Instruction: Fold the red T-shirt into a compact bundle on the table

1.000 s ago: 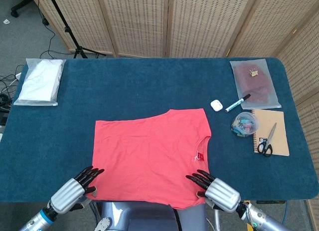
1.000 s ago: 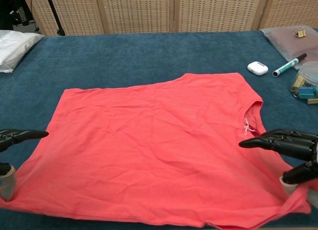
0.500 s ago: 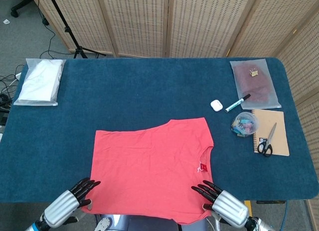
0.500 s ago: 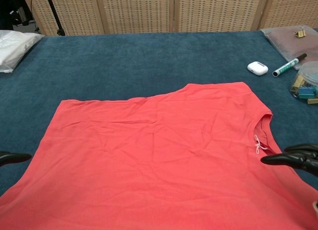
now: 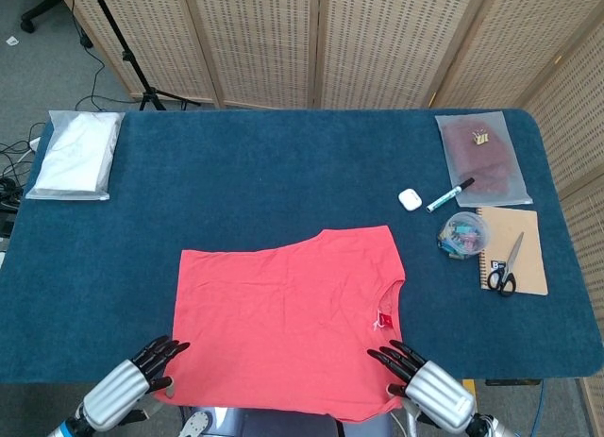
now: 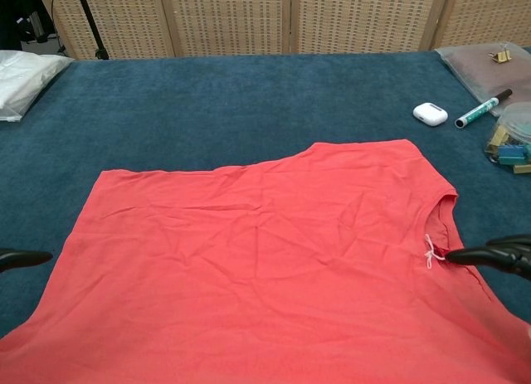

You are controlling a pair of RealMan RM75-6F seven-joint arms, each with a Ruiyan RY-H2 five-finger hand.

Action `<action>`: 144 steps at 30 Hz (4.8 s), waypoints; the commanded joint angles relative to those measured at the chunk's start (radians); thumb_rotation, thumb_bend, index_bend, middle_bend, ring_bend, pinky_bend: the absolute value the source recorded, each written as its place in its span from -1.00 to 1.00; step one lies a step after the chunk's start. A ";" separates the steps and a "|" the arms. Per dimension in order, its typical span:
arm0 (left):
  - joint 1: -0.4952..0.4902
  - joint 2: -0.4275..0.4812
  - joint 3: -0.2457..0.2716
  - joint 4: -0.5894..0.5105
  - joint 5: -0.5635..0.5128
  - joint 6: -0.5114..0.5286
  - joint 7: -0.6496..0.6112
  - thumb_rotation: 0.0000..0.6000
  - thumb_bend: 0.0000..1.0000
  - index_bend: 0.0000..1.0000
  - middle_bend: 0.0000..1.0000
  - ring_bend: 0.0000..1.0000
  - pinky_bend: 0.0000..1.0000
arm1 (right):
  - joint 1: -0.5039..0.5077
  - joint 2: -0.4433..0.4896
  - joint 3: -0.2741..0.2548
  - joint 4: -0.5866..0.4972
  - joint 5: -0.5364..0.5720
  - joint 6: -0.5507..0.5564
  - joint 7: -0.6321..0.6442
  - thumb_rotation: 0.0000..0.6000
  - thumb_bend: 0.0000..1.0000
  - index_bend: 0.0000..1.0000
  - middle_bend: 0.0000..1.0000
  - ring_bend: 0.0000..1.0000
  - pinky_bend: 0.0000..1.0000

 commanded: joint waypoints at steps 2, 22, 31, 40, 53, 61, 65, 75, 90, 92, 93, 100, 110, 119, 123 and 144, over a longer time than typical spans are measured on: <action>-0.041 -0.005 -0.073 -0.039 -0.059 -0.042 -0.006 1.00 0.09 0.49 -1.00 -1.00 -1.00 | 0.027 -0.018 0.093 0.003 0.129 -0.062 0.038 1.00 0.39 0.30 -0.98 -1.00 -1.00; -0.236 0.035 -0.443 -0.385 -0.628 -0.485 0.386 1.00 0.09 0.50 -1.00 -1.00 -1.00 | 0.266 -0.125 0.435 0.188 0.634 -0.500 0.111 1.00 0.39 0.31 -0.98 -1.00 -1.00; -0.289 -0.027 -0.501 -0.320 -0.758 -0.559 0.452 1.00 0.09 0.50 -1.00 -1.00 -1.00 | 0.328 -0.176 0.486 0.255 0.709 -0.577 0.069 1.00 0.41 0.31 -0.98 -1.00 -1.00; -0.326 -0.089 -0.541 -0.203 -0.826 -0.598 0.417 1.00 0.09 0.50 -1.00 -1.00 -1.00 | 0.378 -0.248 0.513 0.378 0.775 -0.653 0.058 1.00 0.42 0.31 -0.98 -1.00 -1.00; -0.363 -0.155 -0.560 -0.123 -0.914 -0.611 0.505 1.00 0.08 0.50 -1.00 -1.00 -1.00 | 0.425 -0.337 0.534 0.523 0.824 -0.720 0.057 1.00 0.42 0.31 -0.98 -1.00 -1.00; -0.375 -0.184 -0.561 -0.091 -0.957 -0.610 0.550 1.00 0.05 0.50 -1.00 -1.00 -1.00 | 0.436 -0.367 0.535 0.575 0.831 -0.738 0.060 1.00 0.42 0.31 -0.98 -1.00 -1.00; -0.376 -0.182 -0.559 -0.099 -0.983 -0.612 0.577 1.00 -0.12 -0.12 -1.00 -1.00 -1.00 | 0.439 -0.375 0.537 0.591 0.832 -0.741 0.061 1.00 0.42 0.31 -0.98 -1.00 -1.00; -0.366 -0.166 -0.555 -0.118 -0.953 -0.576 0.551 1.00 -0.37 -1.00 -1.00 -1.00 -1.00 | 0.442 -0.381 0.537 0.606 0.832 -0.742 0.054 1.00 0.40 0.20 -0.99 -1.00 -1.00; -0.349 -0.104 -0.551 -0.192 -0.941 -0.552 0.533 1.00 -0.36 -1.00 -1.00 -1.00 -1.00 | 0.421 -0.418 0.567 0.635 0.826 -0.605 0.016 1.00 -1.00 -1.00 -1.00 -1.00 -1.00; -0.347 -0.094 -0.554 -0.198 -0.941 -0.549 0.531 1.00 -0.36 -1.00 -1.00 -1.00 -1.00 | 0.412 -0.419 0.576 0.630 0.826 -0.566 0.011 1.00 -1.00 -1.00 -1.00 -1.00 -1.00; -0.347 -0.085 -0.555 -0.203 -0.938 -0.547 0.528 1.00 -0.36 -1.00 -1.00 -1.00 -1.00 | 0.405 -0.414 0.579 0.620 0.822 -0.545 0.011 1.00 -1.00 -1.00 -1.00 -1.00 -1.00; -0.358 -0.025 -0.532 -0.191 -0.846 -0.568 0.465 1.00 -0.36 -1.00 -1.00 -1.00 -1.00 | 0.324 -0.280 0.562 0.422 0.779 -0.432 0.028 1.00 -1.00 -1.00 -1.00 -1.00 -1.00; -0.414 0.003 -0.449 -0.047 -0.615 -0.644 0.245 1.00 -0.31 -0.85 -1.00 -1.00 -1.00 | 0.133 -0.006 0.471 0.083 0.705 -0.233 0.005 1.00 -1.00 -1.00 -1.00 -1.00 -1.00; -0.487 -0.045 -0.348 0.153 -0.417 -0.659 0.048 1.00 -0.26 -0.60 -1.00 -1.00 -1.00 | 0.006 0.074 0.446 -0.040 0.716 -0.110 0.029 1.00 -1.00 -1.00 -1.00 -1.00 -1.00; -0.494 -0.064 -0.312 0.224 -0.363 -0.624 -0.035 1.00 -0.25 -0.58 -1.00 -1.00 -1.00 | -0.007 0.074 0.456 -0.034 0.714 -0.095 0.045 1.00 -1.00 -1.00 -1.00 -1.00 -1.00; -0.520 -0.170 -0.259 0.395 -0.315 -0.598 -0.076 1.00 -0.27 -0.49 -1.00 -1.00 -1.00 | -0.023 0.076 0.481 -0.022 0.703 -0.110 0.076 1.00 -1.00 -1.00 -1.00 -1.00 -1.00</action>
